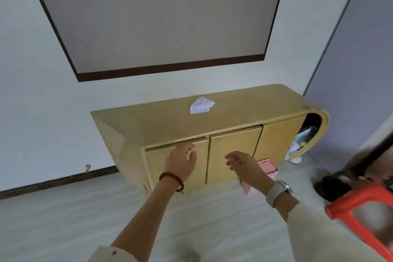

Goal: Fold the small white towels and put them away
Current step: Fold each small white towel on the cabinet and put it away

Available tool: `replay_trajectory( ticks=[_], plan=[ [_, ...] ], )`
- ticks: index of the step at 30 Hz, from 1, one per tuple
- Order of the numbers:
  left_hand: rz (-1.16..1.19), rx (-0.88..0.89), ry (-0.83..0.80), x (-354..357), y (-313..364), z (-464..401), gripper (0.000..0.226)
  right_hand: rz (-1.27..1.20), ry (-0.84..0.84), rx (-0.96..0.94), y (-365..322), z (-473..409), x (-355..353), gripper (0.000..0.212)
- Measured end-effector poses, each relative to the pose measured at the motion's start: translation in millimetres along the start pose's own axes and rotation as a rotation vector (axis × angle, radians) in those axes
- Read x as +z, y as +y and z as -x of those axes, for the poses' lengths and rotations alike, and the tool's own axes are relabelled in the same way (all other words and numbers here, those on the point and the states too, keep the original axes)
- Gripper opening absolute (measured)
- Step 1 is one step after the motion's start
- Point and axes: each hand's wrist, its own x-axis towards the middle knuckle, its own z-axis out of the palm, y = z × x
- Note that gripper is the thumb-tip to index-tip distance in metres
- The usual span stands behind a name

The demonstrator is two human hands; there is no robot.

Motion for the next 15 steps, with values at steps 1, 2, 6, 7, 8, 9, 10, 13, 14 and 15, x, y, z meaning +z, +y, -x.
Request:
replay_trajectory(
  ticks=[1, 2, 6, 7, 8, 9, 10, 13, 14, 15],
  plan=[
    [0.009, -0.008, -0.005, 4, -4, -37, 0.023, -0.001, 0.004, 0.011, -1, -31, -4, 0.025],
    [0.023, -0.022, -0.004, 8, -8, -71, 0.023, 0.005, -0.004, 0.017, -3, -60, -9, 0.025],
    [0.009, -0.116, -0.065, 31, -24, -178, 0.022, 0.03, -0.024, 0.043, 1, -154, -30, 0.024],
    [-0.002, -0.14, -0.087, 41, -32, -202, 0.022, 0.033, -0.019, 0.058, 6, -177, -33, 0.024],
    [-0.014, -0.164, -0.105, 52, -38, -223, 0.021, 0.035, -0.016, 0.074, 12, -200, -36, 0.024],
    [-0.03, -0.183, -0.124, 62, -45, -242, 0.022, 0.038, -0.012, 0.09, 19, -222, -36, 0.024],
    [-0.047, -0.204, -0.145, 74, -53, -262, 0.023, 0.046, -0.01, 0.102, 29, -245, -36, 0.024],
    [-0.112, -0.262, -0.222, 111, -72, -317, 0.029, 0.084, -0.043, 0.102, 59, -313, -30, 0.024],
    [-0.123, -0.279, -0.23, 124, -80, -336, 0.031, 0.098, -0.065, 0.091, 69, -338, -26, 0.024],
    [-0.131, -0.294, -0.227, 136, -86, -356, 0.033, 0.108, -0.082, 0.081, 78, -361, -23, 0.025]
  ],
)
